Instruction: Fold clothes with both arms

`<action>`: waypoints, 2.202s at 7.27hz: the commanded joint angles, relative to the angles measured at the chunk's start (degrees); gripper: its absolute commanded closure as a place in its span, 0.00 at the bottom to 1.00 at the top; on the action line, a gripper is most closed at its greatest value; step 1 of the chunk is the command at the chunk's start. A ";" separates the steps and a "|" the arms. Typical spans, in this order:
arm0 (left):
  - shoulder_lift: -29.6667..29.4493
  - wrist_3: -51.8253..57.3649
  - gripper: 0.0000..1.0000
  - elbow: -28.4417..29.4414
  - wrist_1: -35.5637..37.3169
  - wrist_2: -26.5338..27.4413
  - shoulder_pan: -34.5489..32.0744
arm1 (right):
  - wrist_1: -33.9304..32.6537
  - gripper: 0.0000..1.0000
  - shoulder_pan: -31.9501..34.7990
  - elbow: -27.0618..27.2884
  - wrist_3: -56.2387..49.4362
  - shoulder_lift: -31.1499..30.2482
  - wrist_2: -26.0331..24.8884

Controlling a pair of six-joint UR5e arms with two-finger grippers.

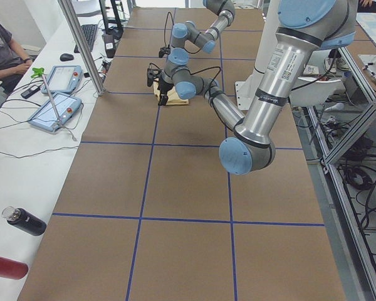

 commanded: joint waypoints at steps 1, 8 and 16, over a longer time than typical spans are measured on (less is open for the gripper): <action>0.38 0.07 0.00 0.06 0.08 -0.08 -0.63 | 0.22 0.00 -0.54 -4.69 -3.96 2.20 -1.57; 2.49 0.07 0.00 -0.12 -0.19 -0.08 -1.34 | 16.54 0.01 3.32 -27.20 -5.09 14.24 -8.41; 9.33 12.07 0.00 -5.73 -0.19 -8.42 -11.42 | 1.23 0.00 15.51 -4.50 -15.38 3.31 5.69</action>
